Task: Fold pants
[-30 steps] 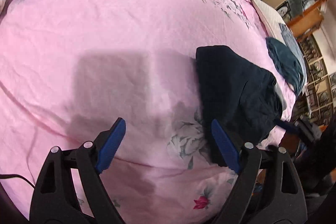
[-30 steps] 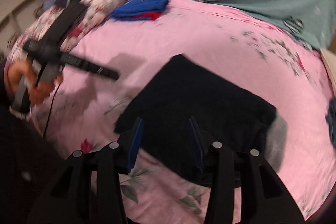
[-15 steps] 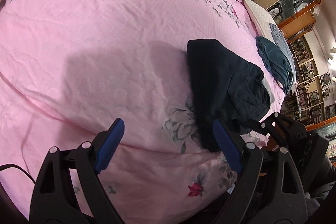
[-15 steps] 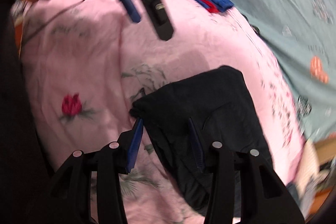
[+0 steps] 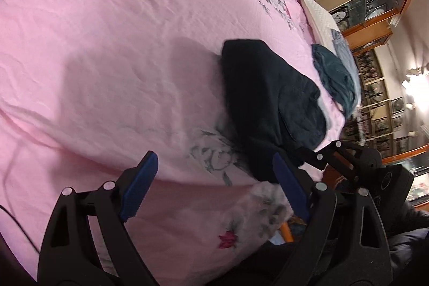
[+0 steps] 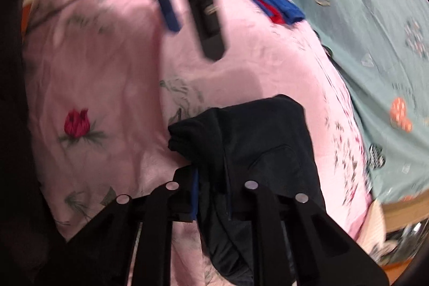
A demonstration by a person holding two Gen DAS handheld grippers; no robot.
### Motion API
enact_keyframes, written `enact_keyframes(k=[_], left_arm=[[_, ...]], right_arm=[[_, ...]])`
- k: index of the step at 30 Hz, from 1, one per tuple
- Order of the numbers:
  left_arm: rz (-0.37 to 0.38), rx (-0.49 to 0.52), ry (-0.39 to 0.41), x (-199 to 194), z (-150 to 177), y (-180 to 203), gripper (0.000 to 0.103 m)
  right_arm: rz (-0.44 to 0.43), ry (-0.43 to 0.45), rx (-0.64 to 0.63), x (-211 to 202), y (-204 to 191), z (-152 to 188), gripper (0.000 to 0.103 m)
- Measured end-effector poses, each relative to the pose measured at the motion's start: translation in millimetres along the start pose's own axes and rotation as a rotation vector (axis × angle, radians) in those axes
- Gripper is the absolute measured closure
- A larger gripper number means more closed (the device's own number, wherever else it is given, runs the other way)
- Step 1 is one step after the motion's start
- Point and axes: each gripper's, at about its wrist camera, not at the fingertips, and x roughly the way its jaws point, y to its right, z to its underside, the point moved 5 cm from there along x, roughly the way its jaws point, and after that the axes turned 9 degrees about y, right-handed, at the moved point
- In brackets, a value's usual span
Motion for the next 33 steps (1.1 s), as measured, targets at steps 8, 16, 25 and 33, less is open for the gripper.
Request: enact_keyframes(k=[8, 16, 25, 33], left_arm=[[0.269, -0.164, -0.083, 20.0, -8.6, 29.6, 0.012], [0.318, -0.246, -0.195, 60.9, -1.1, 44.7, 0.013], [0.372, -0.305, -0.234, 85.9, 5.7, 51.7, 0.043], [0.294, -0.348, -0.256, 104.1, 11.2, 43.4, 0.044]], right_arm=[[-0.047, 0.035, 0.163, -13.5, 29.4, -1.2, 0.089], [-0.058, 0.064, 0.21, -17.6, 44.8, -2.7, 0.089], [-0.087, 0.079, 0.29, -20.3, 39.3, 4.2, 0.088], [-0.124, 0.101, 0.241, -59.5, 48.3, 16.2, 0.058]])
